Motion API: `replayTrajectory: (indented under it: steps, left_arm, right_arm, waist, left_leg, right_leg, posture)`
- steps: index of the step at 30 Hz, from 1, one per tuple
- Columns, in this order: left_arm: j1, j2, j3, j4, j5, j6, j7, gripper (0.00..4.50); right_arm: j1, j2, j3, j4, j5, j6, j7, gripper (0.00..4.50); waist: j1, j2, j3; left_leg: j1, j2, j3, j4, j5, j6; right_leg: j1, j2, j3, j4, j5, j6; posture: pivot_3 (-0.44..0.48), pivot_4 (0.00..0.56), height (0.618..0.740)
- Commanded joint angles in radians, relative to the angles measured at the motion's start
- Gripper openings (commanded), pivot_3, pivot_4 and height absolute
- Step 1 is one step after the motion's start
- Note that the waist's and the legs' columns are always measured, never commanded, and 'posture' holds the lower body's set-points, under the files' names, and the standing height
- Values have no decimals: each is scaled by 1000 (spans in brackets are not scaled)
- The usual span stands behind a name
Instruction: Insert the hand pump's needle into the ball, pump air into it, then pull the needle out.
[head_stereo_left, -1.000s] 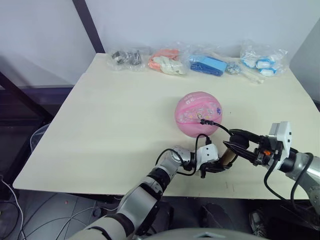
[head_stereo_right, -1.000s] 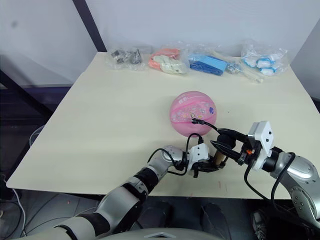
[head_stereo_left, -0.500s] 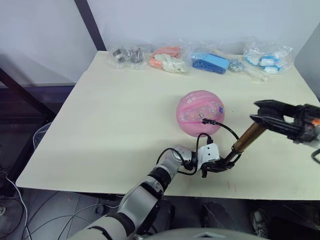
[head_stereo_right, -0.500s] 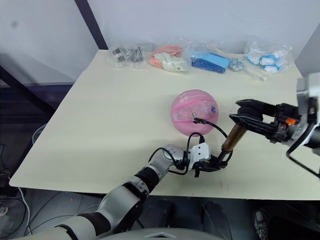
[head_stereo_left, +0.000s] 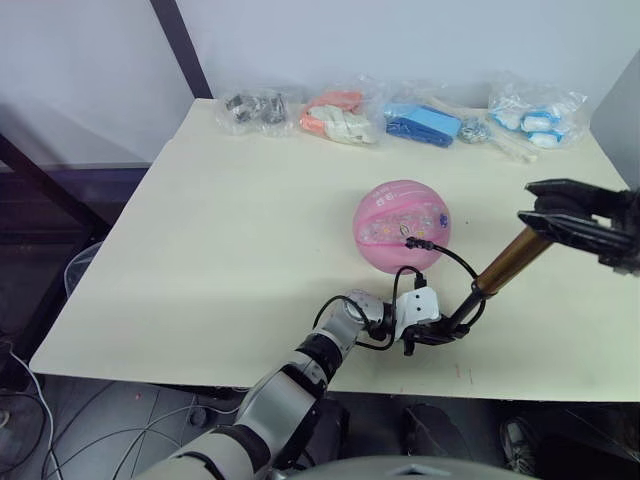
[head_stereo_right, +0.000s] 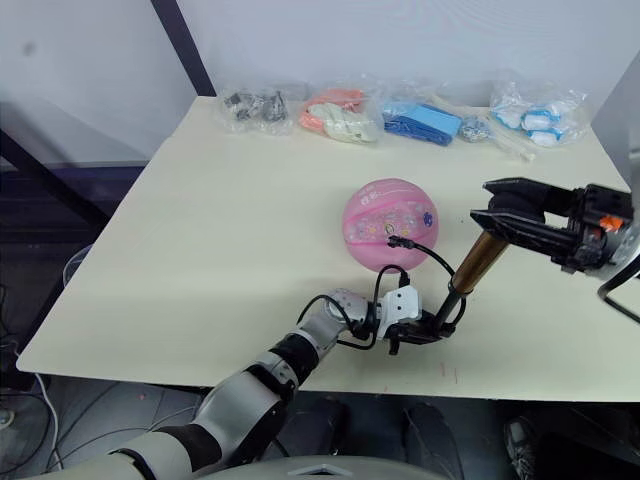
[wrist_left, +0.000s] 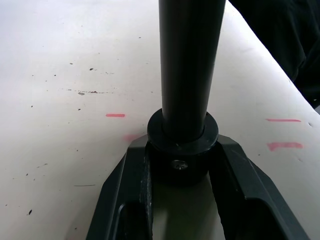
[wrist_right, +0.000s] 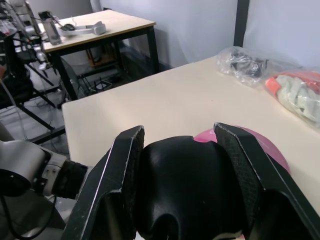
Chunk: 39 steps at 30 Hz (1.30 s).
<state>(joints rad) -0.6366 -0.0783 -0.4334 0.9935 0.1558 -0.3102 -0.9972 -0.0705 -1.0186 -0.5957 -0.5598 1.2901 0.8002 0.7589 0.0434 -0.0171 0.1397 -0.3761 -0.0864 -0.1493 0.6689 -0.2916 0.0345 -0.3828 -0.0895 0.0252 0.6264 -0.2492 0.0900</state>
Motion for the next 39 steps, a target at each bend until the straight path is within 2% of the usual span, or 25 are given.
replayTrajectory:
  steps: [1,11,15,19,23,30,34,39]
  left_arm:
    - [43,32,-24,94,53,62,18,1099]
    - [40,34,-21,91,52,67,21,1099]
    - [41,34,-20,90,53,68,23,1099]
    - [46,37,-19,87,52,68,23,1099]
    - [46,41,-18,88,52,66,23,1099]
    - [47,37,-13,89,44,60,15,1099]
    - [44,34,-15,92,41,63,6,1099]
    - [43,25,-4,94,23,80,-25,1099]
  right_arm:
    - [66,52,83,-54,-126,-53,17,1740]
    - [212,243,383,-22,-490,-280,44,1740]
    - [244,292,463,54,-613,-377,60,1740]
    - [252,316,483,83,-647,-420,73,1740]
    - [220,282,382,35,-535,-371,83,1740]
    - [144,144,141,-25,-262,-219,76,1740]
    - [98,54,-8,-9,-122,-139,78,1740]
    - [50,-25,-121,20,15,-55,66,1740]
  waist:
    - [-1,0,-1]
    - [-6,-4,-4]
    - [-7,-4,-7]
    - [-7,-2,-8]
    - [-6,-2,-8]
    - [-4,4,-1]
    - [-3,5,1]
    - [-2,3,3]
  left_leg:
    - [0,0,0,0,0,0]
    - [10,1,1,-1,0,0]
    - [11,1,1,-2,0,0]
    - [12,1,1,-2,0,0]
    - [12,1,1,-2,0,0]
    - [9,1,1,-2,0,0]
    - [7,1,1,-2,0,0]
    - [5,0,1,-1,0,0]
  right_leg:
    - [0,0,0,0,0,0]
    - [6,2,1,0,-3,5]
    - [7,3,2,0,-3,5]
    - [7,3,2,0,-2,5]
    - [7,3,2,0,-2,5]
    - [5,2,2,0,0,1]
    - [5,2,2,0,0,1]
    - [4,1,2,0,0,1]
  posture:
    - [0,150,740]
    - [0,150,740]
    - [0,150,740]
    - [0,150,740]
    - [0,150,740]
    - [0,150,740]
    - [0,150,740]
    - [0,150,740]
